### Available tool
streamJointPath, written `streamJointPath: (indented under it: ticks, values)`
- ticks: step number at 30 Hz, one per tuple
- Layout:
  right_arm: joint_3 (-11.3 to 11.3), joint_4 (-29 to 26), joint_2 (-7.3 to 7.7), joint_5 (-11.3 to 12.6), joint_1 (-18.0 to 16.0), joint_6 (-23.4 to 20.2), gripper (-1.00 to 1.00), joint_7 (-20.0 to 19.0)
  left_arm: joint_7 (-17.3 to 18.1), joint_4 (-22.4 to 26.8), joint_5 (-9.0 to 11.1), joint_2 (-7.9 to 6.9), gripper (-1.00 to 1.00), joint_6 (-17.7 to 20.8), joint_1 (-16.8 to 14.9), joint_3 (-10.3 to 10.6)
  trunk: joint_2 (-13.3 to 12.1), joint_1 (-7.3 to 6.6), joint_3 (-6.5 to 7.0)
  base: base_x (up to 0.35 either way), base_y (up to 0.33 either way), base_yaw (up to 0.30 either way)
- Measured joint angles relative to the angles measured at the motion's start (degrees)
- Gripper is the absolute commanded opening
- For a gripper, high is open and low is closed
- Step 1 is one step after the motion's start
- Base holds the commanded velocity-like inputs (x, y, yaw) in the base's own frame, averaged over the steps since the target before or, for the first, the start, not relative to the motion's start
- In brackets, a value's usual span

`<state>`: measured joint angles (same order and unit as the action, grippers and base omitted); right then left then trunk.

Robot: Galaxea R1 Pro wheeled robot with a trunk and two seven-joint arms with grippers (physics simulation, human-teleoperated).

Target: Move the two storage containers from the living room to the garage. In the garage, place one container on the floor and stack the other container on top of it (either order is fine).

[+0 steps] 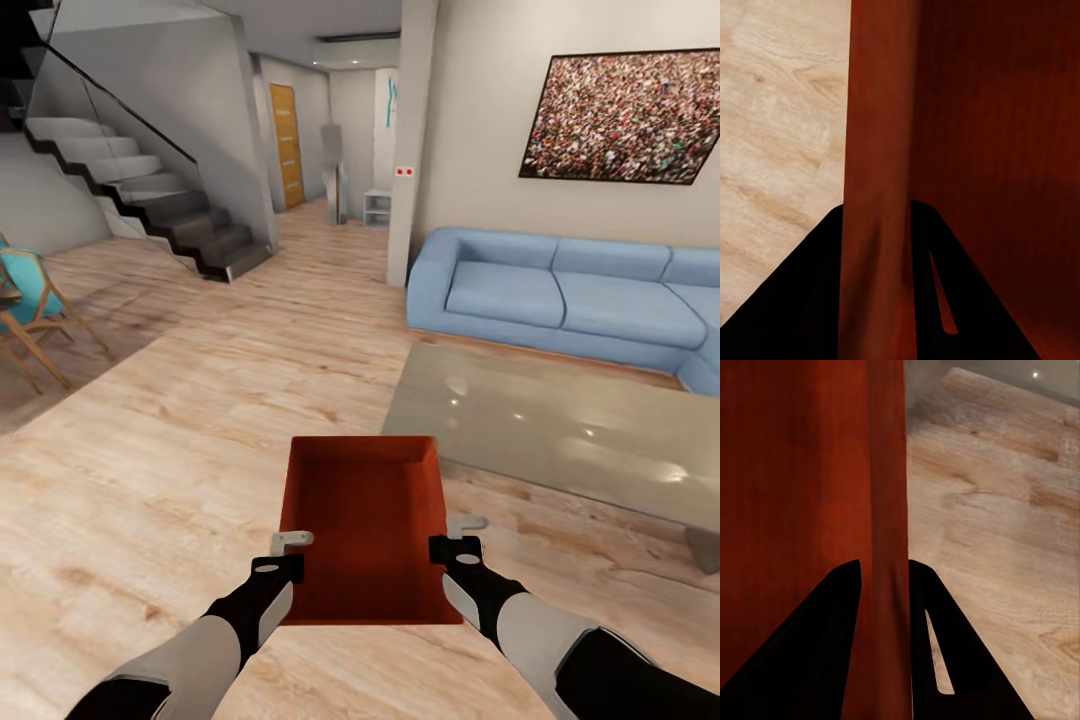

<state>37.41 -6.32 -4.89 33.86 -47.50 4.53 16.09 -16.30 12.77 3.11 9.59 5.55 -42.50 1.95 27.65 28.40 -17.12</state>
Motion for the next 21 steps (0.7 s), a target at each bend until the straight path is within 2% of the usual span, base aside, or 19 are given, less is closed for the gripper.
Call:
streamJointPath:
  ticks: [21]
  values:
    - [-0.06,0.08,-0.05,-0.02,0.00,0.00,-1.00,0.00,0.04,0.01,-0.01,-0.03,-1.00,0.08,0.00,0.02,0.00,0.00,0.00,0.000,0.000,0.300]
